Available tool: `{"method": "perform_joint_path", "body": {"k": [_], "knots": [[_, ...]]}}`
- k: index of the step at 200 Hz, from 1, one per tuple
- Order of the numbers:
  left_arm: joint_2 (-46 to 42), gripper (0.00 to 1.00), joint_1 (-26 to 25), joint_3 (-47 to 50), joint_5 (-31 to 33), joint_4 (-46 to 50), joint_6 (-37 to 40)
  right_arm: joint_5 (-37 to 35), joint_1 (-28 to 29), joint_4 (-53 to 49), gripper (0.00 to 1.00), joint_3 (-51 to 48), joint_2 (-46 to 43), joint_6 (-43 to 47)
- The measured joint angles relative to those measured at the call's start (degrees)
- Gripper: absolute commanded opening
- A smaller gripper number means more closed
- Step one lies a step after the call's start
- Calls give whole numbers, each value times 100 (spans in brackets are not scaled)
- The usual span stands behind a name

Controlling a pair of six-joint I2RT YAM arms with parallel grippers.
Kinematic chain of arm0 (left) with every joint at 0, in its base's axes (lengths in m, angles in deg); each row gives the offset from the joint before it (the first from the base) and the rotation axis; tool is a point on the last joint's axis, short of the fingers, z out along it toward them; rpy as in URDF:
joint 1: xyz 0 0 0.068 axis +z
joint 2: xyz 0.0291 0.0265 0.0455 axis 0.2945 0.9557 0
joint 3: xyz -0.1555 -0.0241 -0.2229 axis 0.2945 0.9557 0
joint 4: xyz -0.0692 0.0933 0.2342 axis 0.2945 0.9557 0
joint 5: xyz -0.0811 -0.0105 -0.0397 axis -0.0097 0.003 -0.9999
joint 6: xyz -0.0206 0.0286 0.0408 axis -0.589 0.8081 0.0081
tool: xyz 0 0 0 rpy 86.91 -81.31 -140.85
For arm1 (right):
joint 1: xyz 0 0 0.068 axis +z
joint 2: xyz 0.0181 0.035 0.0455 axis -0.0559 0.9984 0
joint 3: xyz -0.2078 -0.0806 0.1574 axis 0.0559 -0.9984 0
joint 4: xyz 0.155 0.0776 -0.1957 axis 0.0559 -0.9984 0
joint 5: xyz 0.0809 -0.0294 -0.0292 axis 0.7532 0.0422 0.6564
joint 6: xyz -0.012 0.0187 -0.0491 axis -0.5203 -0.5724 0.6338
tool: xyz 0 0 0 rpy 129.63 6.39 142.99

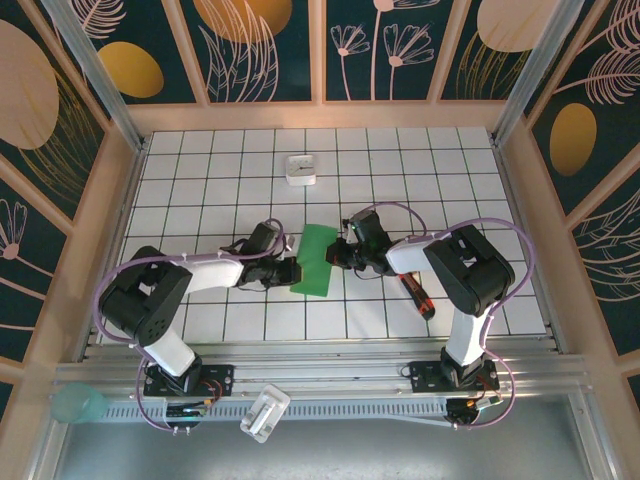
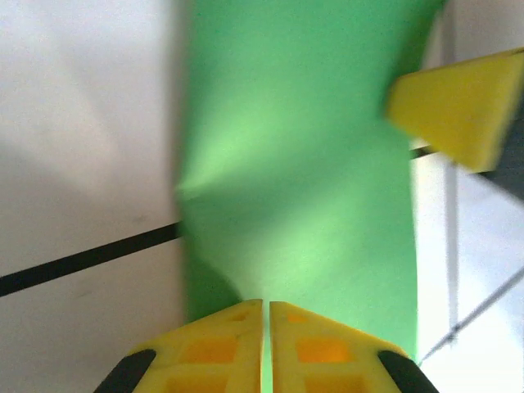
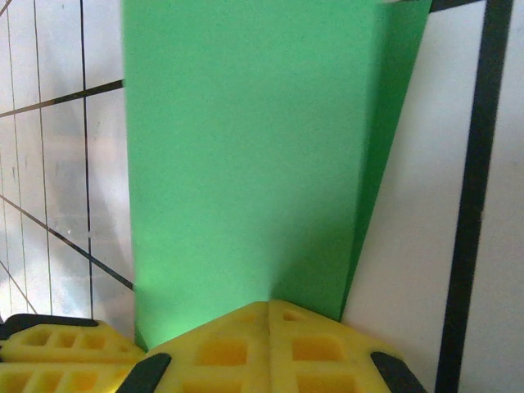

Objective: Fold a paper plane with a square sheet of paper (pick it up from the middle)
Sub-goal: First fold in half a square sheet of paper at the center of the table.

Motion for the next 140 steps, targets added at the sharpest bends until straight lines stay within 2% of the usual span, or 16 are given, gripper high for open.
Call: {"method": "perform_joint_path", "body": {"k": [34,72,93,140], "knots": [[-439,14,7,232,81,173,94,0,0,-2,0,0,0,24],[-688,18,-55,308,-413,-50,2,0,0,-2,0,0,0,46],[-632,16,-107,310,-564,-129,-13,0,0,-2,0,0,0,46],[-352,13,-122,358,-105,101,105,-2,0,-4,0,0,-4,87]]}}
